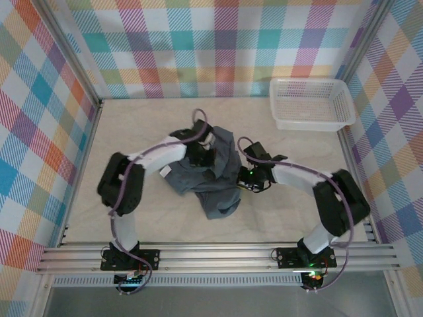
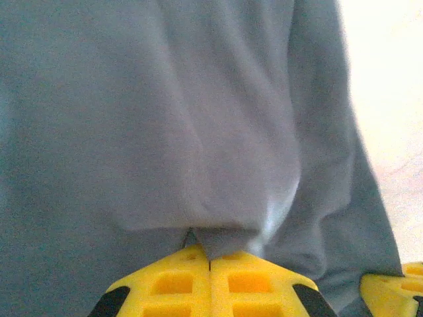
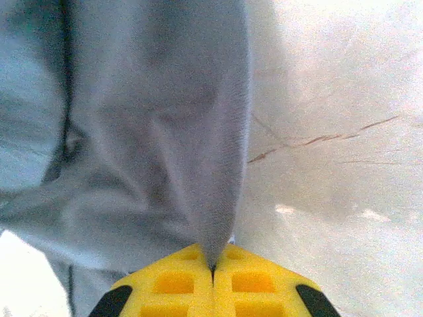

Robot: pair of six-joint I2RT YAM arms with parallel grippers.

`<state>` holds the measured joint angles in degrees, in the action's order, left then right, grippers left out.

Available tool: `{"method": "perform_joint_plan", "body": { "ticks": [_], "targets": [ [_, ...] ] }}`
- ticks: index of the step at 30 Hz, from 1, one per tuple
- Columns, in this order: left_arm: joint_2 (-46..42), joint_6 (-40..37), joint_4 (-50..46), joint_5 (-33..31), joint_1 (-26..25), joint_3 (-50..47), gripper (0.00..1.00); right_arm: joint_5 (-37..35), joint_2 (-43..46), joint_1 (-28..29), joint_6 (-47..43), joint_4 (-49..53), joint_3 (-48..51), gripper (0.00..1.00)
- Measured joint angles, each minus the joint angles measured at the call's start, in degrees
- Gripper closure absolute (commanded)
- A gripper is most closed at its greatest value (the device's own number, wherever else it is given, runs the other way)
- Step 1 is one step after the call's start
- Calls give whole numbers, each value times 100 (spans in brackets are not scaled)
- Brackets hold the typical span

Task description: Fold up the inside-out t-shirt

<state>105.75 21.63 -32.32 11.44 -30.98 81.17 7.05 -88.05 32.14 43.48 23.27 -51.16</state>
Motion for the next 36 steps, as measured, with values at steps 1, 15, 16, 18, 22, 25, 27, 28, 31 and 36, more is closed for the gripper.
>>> {"method": "perform_joint_plan", "body": {
  "ticks": [1, 15, 16, 18, 22, 25, 27, 28, 31, 36],
  "targets": [
    [-334, 7, -28, 57, 271, 11, 100, -201, 317, -20, -105, 103, -24, 100],
    [-5803, -920, -461, -494, 1222, -894, 100, -1945, 2146, -219, -1552, 245, -1482, 100],
    [-6118, -896, -682, -979, 1222, -1110, 100, -2006, 2232, -219, -1609, 199, -1462, 100],
    [-6474, -804, -1091, -1864, 1231, -1499, 100, -2107, 2361, -221, -1690, 70, -1344, 100],
    [-6496, -490, -1497, -3008, 1233, -2232, 100, -2157, 2367, -223, -1694, -37, -903, 100],
    [-5939, -227, -1707, -3427, 1274, -2317, 100, -2129, 2114, -236, -1650, 177, -691, 100],
    [-5469, -120, -1707, -3528, 1318, -2216, 100, -2090, 1895, -256, -1620, 343, -693, 100],
    [-5136, -94, -1694, -3536, 1340, -2096, 100, -2083, 1825, -256, -1606, 422, -693, 100],
    [-4433, -63, -1443, -3477, 1375, -1672, 100, -2046, 1832, -264, -1611, 520, -717, 100],
    [-3432, -133, -933, -3191, 1626, -389, 100, -2009, 1674, -658, -1598, 640, -1239, 100]
  ]
}}
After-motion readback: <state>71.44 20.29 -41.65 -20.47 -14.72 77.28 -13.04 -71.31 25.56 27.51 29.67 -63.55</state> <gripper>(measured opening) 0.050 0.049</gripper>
